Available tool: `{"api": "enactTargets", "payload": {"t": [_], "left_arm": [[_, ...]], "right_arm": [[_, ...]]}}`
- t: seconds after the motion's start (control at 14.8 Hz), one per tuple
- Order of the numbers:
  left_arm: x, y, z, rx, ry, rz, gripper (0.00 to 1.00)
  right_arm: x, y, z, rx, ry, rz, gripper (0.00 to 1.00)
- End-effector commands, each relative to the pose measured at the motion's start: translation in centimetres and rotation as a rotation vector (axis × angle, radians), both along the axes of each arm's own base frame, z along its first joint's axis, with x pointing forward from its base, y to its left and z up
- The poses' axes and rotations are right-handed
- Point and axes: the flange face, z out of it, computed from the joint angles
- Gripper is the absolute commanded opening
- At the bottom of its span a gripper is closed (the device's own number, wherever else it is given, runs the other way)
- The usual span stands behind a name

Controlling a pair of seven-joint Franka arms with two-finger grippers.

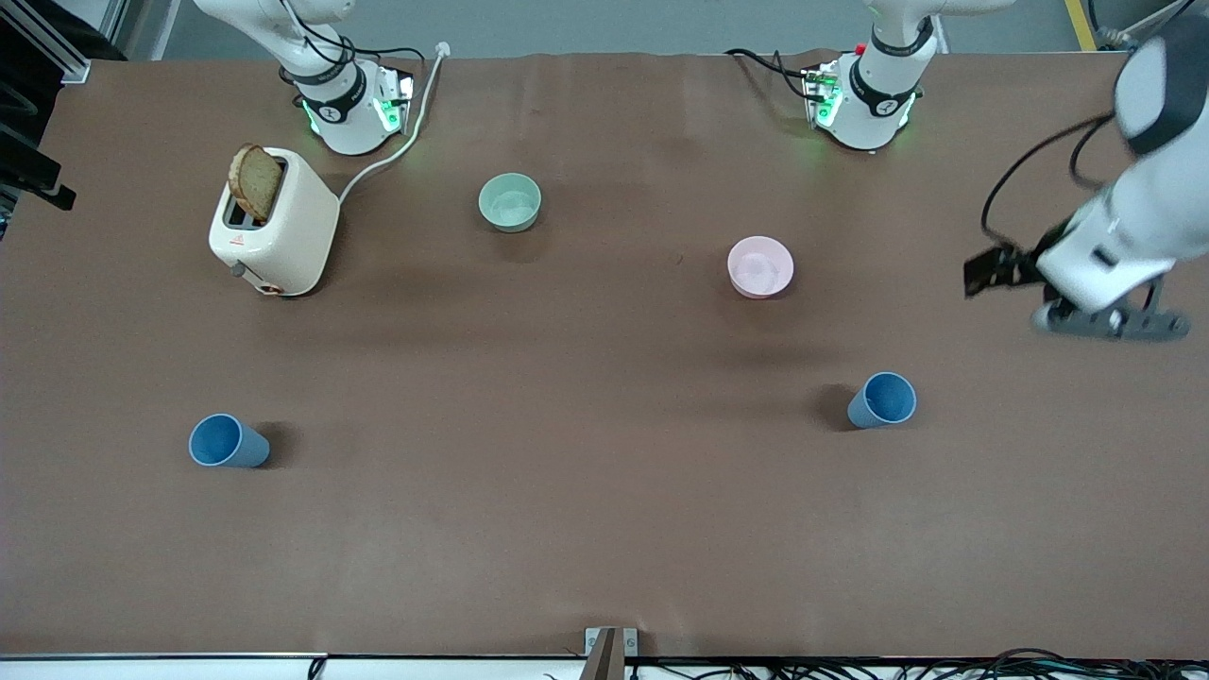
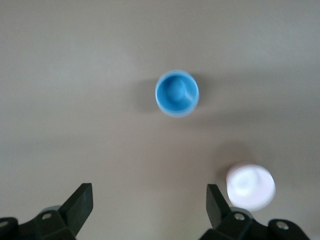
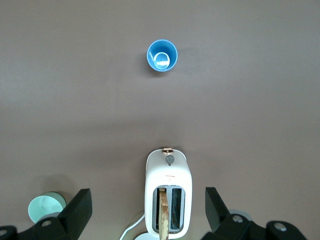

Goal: Stack blue cups with both arms
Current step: 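Reach the left gripper down to the blue cup beside the pink bowl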

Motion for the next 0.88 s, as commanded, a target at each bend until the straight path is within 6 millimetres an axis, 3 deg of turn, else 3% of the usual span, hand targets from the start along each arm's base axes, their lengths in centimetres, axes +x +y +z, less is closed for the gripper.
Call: {"api": "enactTargets", "payload": {"t": [0.0,0.14,0.41,0.47,0.61,0.68,0.81], "left_arm": [[1.7,0.4,-7.9,-0.010,-0.059,0.004,1.00],[2.3,0.3,-12.7,-0.022,-0.115,0.006,1.00],[2.9,0.2,-20.3,-0.034,-0.159,-0.001,1.00],[2.2,0.2,-22.2,-0.034,-0.147,-0.003,0.95],[1.0,0.3,-23.8,-0.033,-0.128,-0.006,0.85],[0.9,0.3,-23.9,-0.033,-0.127,-0.006,0.76],[0.9,0.0,-24.7,-0.034,-0.114,-0.010,0.49]], "right_arm": [[0.6,-0.1,-2.6,0.000,-0.015,0.007,1.00],[1.4,-0.2,-4.4,-0.003,-0.036,0.008,1.00],[3.7,-0.6,-11.8,-0.008,-0.032,0.008,0.99],[4.2,-1.0,-14.4,-0.011,-0.047,0.002,0.99],[4.9,-2.3,-19.4,-0.015,-0.064,-0.017,0.99],[5.5,-2.5,-21.2,-0.018,-0.068,-0.020,0.99],[6.9,-3.4,-24.9,-0.021,-0.055,-0.030,0.99]]}}
